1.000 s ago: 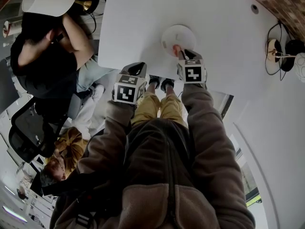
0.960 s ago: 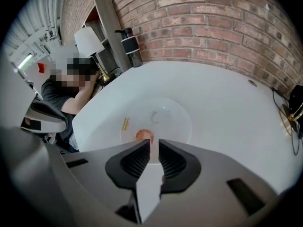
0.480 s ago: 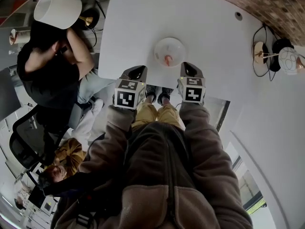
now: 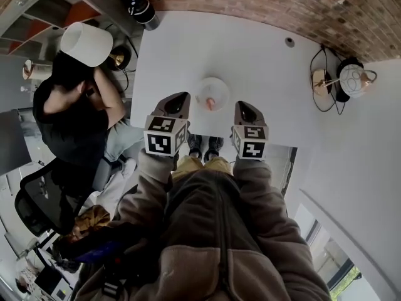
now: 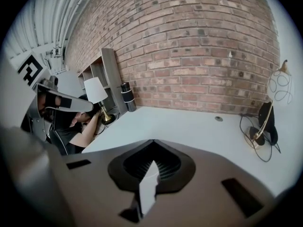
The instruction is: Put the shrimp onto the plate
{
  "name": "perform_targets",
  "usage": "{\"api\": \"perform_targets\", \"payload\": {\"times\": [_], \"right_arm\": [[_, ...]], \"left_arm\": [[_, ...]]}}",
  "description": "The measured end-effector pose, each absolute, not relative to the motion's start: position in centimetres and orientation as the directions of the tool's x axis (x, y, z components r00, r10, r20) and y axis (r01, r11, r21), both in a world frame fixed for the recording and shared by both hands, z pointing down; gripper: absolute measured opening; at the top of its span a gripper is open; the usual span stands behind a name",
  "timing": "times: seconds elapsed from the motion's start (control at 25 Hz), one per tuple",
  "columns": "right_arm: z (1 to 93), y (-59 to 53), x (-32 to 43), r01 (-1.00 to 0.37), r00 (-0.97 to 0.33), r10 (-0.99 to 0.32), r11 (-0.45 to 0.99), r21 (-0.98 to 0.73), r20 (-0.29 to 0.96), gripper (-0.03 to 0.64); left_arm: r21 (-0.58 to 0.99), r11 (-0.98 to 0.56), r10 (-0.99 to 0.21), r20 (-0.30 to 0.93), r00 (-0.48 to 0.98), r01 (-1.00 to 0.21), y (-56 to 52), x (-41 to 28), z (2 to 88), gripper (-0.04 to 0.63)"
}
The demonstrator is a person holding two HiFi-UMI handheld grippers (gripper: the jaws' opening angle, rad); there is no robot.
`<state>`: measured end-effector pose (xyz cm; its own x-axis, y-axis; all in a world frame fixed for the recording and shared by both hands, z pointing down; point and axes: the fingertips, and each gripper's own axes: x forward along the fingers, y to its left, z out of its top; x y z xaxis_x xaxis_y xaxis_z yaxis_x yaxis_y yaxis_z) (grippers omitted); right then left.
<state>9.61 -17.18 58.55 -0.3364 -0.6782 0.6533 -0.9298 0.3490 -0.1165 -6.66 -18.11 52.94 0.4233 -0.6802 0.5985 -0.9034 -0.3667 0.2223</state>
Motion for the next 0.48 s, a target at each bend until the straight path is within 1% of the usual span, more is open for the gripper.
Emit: {"api": "perform_targets", "payload": {"times": [0.28,0.48], "right_arm": [[52.1,-18.5,10.8,-0.933,-0.34,-0.761,0.345,-0.1,0.553,0.002],[45.6,-20.0,11.1,-0.93,-0.352,-0.831,0.361,-0.064,0.431,0.002]], "left_arm": [[0.204,-0.382,-0.746,0.508,0.431,-0.901,-19.6,-6.2,47.5,0.005],[0.181,-0.411,-0.788,0.423,0.448,-0.894,-21.0,-5.7,42.4,0.005]]}}
